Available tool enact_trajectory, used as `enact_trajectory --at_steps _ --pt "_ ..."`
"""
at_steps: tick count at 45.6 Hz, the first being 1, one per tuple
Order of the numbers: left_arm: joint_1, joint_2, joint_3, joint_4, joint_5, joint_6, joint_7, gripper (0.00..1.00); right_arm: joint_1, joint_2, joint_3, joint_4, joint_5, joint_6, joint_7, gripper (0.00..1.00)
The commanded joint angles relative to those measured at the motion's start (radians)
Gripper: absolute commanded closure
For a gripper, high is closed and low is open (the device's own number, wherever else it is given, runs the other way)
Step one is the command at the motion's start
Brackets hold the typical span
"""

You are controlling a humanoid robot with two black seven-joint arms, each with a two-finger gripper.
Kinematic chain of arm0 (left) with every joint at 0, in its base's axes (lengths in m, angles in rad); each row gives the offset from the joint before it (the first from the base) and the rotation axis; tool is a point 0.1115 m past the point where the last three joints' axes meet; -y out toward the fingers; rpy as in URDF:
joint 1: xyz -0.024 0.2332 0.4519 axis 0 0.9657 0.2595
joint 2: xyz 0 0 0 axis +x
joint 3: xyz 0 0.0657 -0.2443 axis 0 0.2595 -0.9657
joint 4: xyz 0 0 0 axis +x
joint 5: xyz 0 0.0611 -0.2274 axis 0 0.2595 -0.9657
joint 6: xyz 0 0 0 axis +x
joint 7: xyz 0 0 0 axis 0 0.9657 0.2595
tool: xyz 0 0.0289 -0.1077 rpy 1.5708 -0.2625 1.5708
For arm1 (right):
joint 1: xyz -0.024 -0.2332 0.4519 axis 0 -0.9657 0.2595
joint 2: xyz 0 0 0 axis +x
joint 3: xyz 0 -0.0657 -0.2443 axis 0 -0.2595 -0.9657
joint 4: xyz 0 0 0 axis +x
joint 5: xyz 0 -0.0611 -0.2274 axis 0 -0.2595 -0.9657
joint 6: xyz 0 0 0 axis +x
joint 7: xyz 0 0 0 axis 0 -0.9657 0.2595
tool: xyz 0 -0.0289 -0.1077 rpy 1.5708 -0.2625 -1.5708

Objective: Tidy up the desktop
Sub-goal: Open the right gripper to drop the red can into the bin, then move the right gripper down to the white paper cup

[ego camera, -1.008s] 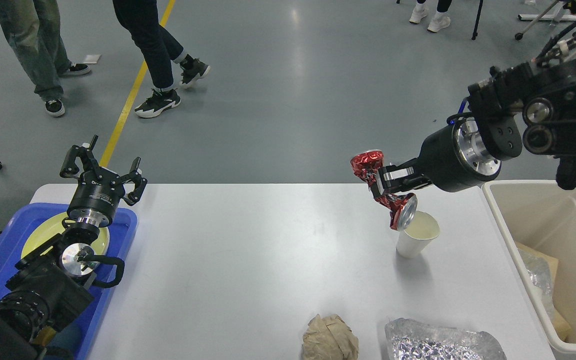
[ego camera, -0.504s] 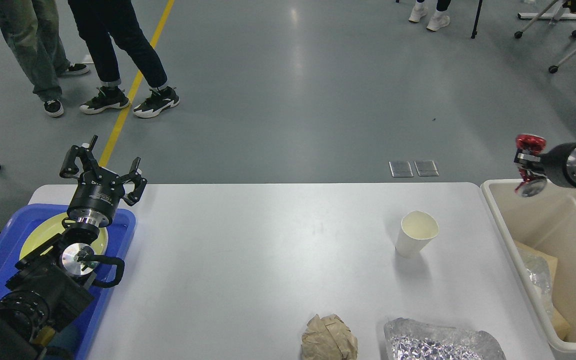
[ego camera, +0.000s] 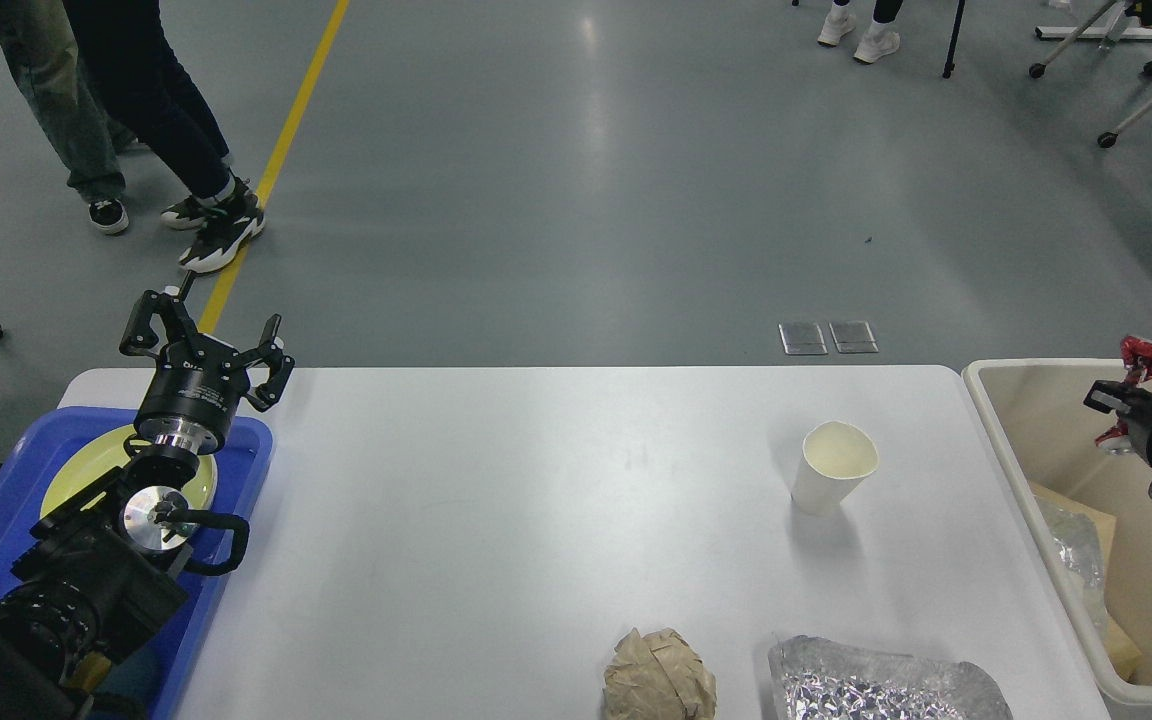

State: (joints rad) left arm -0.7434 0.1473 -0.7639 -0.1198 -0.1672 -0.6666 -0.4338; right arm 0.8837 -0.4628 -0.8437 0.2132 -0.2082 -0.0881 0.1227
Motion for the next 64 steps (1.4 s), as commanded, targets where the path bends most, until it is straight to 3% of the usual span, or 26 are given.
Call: enact_trajectory --at_steps 1,16,21,34,45,52,59,64 --pt "0.001 0.0 0.0 0.0 0.0 0.001 0.0 0.04 -0.017 0.004 -0.031 0.003 -0.016 0.004 -0.001 0.0" --pt "-0.001 0.0 0.0 0.0 0.0 0.001 0.0 0.04 0.0 0.007 -0.025 0.024 -0.011 0.004 -0.003 0.0" --pt "0.001 0.0 0.0 0.0 0.0 0.001 0.0 0.04 0.093 0.027 -0.015 0.072 -0.008 0.005 -0.003 0.0" --pt "-0.001 0.0 0.0 0.0 0.0 0.001 0.0 0.04 0.515 -0.066 -0.023 0.468 -0.008 0.039 -0.001 0.0" --pt "0.001 0.0 0.0 0.0 0.0 0.001 0.0 0.04 0.915 -0.091 -0.026 0.902 -0.01 0.266 0.006 0.0" --pt "-0.001 0.0 0.0 -0.001 0.0 0.001 0.0 0.04 1.07 -0.044 -0.026 1.222 -0.017 0.323 0.002 0.0" --pt "-0.001 0.0 0.0 0.0 0.0 0.001 0.0 0.04 1.104 0.076 -0.043 1.506 -0.017 0.33 -0.011 0.0" --pt "-0.001 0.0 0.0 0.0 0.0 0.001 0.0 0.04 1.091 0.162 -0.064 1.528 -0.013 0.331 -0.011 0.0"
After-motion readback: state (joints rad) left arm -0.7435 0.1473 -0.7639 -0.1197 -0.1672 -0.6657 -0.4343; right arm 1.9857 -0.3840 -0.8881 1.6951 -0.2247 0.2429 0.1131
